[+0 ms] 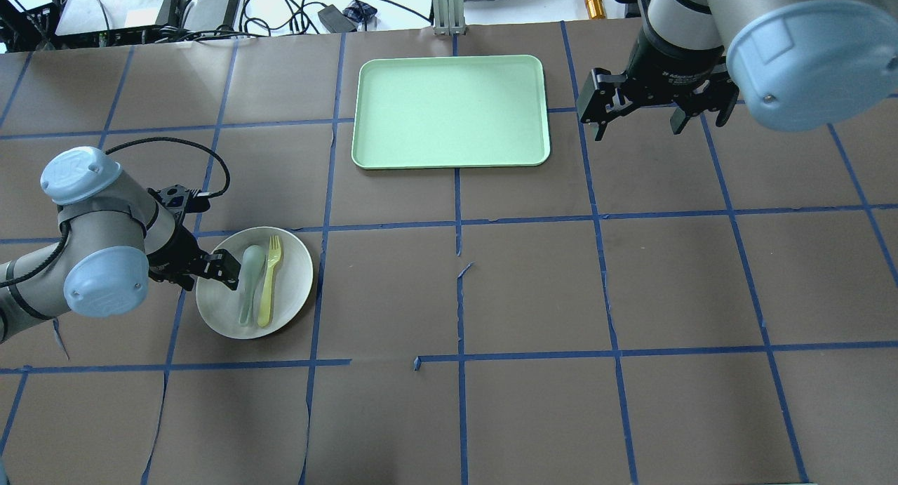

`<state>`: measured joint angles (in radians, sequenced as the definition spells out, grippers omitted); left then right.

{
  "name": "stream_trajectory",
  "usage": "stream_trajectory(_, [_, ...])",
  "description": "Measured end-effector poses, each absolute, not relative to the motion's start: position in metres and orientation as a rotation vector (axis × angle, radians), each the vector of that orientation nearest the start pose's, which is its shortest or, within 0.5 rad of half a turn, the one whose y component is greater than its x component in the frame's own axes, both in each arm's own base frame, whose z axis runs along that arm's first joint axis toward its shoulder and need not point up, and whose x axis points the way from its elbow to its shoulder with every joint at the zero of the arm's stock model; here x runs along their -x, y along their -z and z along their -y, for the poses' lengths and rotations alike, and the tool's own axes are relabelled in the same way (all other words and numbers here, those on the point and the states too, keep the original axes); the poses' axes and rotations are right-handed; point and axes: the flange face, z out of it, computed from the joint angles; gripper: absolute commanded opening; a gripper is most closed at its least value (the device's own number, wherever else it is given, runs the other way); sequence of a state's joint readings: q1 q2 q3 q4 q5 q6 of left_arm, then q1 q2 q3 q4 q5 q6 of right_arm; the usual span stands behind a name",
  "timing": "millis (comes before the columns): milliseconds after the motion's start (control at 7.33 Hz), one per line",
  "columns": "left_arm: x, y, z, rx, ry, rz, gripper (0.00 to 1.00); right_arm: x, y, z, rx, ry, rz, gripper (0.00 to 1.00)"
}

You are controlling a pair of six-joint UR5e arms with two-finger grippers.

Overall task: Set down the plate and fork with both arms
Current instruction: 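Lower the left gripper to the white plate's rim and grasp it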

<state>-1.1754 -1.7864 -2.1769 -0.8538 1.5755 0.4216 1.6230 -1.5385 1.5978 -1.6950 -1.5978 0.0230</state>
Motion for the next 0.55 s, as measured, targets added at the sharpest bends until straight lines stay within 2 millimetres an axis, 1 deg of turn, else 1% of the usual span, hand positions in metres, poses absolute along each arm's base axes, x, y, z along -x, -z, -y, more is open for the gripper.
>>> stream_trajectory(136, [-0.0503, -0.1814, 0.4638, -0.037, -0.153, -3.173, 0.3, -0.1571, -0.4712, 0.5037, 0.045, 0.105, -3.164, 1.0])
stream_trajectory(273, [-0.0506, -0.1811, 0.464, -0.034, -0.153, -3.173, 0.0, -0.157, -0.4711, 0.5036, 0.045, 0.104, -3.165, 1.0])
stream_trajectory(545, [-0.0512, -0.1809, 0.4644, -0.027, -0.154, -3.174, 0.0, -0.1571, -0.471, 0.5036, 0.045, 0.104, -3.164, 1.0])
